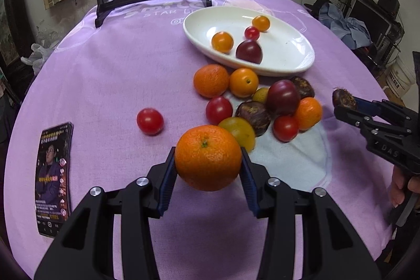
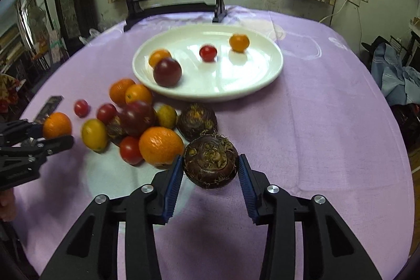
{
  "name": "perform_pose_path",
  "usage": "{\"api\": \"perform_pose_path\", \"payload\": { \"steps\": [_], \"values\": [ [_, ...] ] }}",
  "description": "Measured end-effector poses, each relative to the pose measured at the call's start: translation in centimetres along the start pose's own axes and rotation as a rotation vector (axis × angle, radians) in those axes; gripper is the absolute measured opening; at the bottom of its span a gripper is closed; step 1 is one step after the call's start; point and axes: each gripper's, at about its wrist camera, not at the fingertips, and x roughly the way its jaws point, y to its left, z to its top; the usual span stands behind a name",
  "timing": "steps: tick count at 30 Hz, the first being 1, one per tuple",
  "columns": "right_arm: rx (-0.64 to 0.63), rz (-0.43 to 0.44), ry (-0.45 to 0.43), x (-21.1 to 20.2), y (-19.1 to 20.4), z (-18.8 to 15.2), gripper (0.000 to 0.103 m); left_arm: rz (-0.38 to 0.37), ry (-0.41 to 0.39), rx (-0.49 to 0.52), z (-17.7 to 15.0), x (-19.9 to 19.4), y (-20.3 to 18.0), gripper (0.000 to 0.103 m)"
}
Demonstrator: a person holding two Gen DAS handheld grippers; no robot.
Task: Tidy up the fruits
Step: 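Carry the tangerine and water chestnut onto the plate and open both tools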
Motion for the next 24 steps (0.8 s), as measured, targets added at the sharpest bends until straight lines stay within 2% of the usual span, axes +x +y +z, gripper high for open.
{"api": "perform_pose_path", "payload": {
  "steps": [5,10,16,24],
  "values": [
    [-0.016,0.013,-0.082,-2.5,-0.3,2.5,0.043,0.001,-0.050,0.048,2.9,-1.4,-1.3,0.044],
    [-0.035,-0.005,-0.125,-2.2,-0.2,5.1,0.043,0.017,-0.093,0.085,7.0,-1.1,-2.8,0.044],
    [-0.028,-0.012,-0.097,1.2,-0.4,7.4,0.043,0.025,-0.056,0.043,11.5,3.0,-3.0,0.044],
    [0.000,0.004,-0.030,5.9,-1.3,8.4,0.043,0.050,0.000,0.005,15.9,9.0,-2.9,0.044]
  ]
}}
